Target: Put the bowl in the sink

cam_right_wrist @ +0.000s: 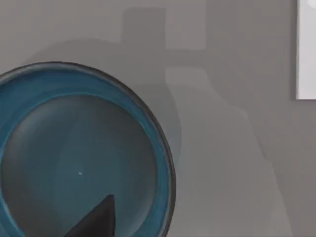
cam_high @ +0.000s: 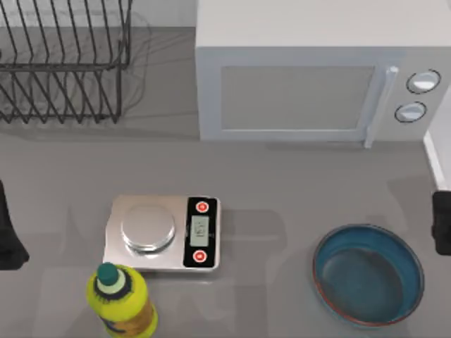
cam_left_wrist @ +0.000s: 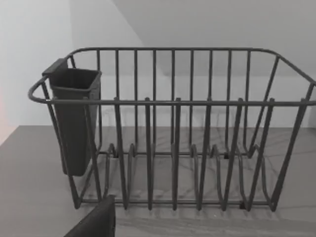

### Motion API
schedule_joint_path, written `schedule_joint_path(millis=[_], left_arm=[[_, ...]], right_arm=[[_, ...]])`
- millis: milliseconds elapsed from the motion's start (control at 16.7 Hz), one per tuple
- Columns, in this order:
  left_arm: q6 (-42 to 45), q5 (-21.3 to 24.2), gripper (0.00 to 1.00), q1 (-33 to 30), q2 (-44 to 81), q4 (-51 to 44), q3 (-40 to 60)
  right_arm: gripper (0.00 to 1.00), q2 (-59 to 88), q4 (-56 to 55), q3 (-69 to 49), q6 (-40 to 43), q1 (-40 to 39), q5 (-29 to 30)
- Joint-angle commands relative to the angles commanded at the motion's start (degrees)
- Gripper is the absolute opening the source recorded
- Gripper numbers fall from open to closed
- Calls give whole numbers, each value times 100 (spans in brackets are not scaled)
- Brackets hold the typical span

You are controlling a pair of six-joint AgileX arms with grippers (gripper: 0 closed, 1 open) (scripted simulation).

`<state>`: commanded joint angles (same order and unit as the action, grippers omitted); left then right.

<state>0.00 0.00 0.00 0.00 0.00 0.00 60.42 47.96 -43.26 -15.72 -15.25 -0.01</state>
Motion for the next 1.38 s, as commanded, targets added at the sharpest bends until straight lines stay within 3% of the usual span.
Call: schedule_joint_path(millis=[300,600,1020,1380], left_arm=[[0,0,100,0,0,0,0],[0,0,100,0,0,0,0],[0,0,100,0,0,0,0],[0,0,100,0,0,0,0]], right_arm=[[100,1824,1488,-1447,-502,-498,-5],[100,2525,2027,-2064,-697,-694,3],[100,2589,1788,-1867,-687,-678,3],[100,3133,92,-815,-718,-705,3]])
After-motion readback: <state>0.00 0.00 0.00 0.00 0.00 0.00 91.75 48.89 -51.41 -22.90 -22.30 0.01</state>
